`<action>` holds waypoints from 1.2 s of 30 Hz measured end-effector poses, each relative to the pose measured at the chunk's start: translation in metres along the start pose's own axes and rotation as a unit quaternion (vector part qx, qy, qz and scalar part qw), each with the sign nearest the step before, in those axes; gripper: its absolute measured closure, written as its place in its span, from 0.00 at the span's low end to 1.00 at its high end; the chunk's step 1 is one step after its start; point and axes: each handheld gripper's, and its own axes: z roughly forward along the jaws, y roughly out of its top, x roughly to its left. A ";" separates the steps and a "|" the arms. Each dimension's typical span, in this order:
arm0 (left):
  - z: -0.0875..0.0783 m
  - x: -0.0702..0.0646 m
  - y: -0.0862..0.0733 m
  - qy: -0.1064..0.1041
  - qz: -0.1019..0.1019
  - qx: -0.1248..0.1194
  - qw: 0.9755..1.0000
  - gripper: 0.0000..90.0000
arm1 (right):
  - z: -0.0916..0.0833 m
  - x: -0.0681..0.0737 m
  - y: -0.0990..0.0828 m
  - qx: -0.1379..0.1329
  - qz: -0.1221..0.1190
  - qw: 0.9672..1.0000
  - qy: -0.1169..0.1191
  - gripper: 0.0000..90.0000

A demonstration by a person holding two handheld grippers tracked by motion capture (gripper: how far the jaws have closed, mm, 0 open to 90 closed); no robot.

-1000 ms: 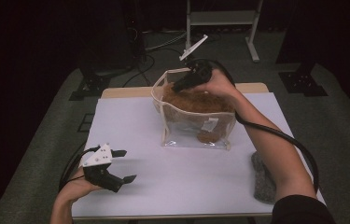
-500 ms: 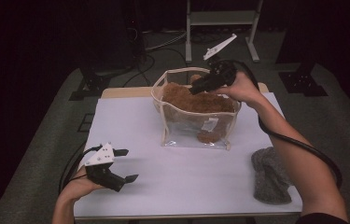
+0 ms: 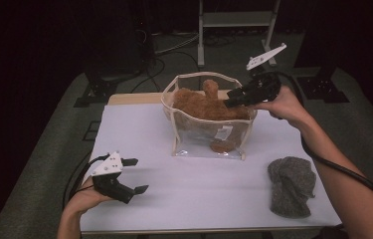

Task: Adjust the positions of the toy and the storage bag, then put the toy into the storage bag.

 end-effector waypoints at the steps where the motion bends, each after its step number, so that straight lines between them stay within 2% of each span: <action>1: 0.000 0.001 0.000 0.000 -0.001 0.000 1.000 0.09 | -0.002 0.000 -0.003 -0.001 0.004 1.000 0.000 0.56; 10: -0.001 0.005 0.003 0.000 0.000 -0.010 1.000 0.09 | -0.018 0.004 -0.023 -0.011 0.016 1.000 -0.008 0.54; 25: -0.003 0.005 0.005 0.004 0.002 -0.018 1.000 0.09 | -0.051 0.023 -0.056 -0.027 0.025 0.999 -0.018 0.52; 29: -0.003 0.004 0.007 0.004 0.002 -0.020 1.000 0.09 | -0.063 0.027 -0.068 -0.040 0.034 0.998 -0.019 0.52; 36: -0.001 0.006 0.006 0.005 0.001 -0.016 1.000 0.09 | -0.073 0.028 -0.092 -0.051 0.046 0.997 -0.022 0.51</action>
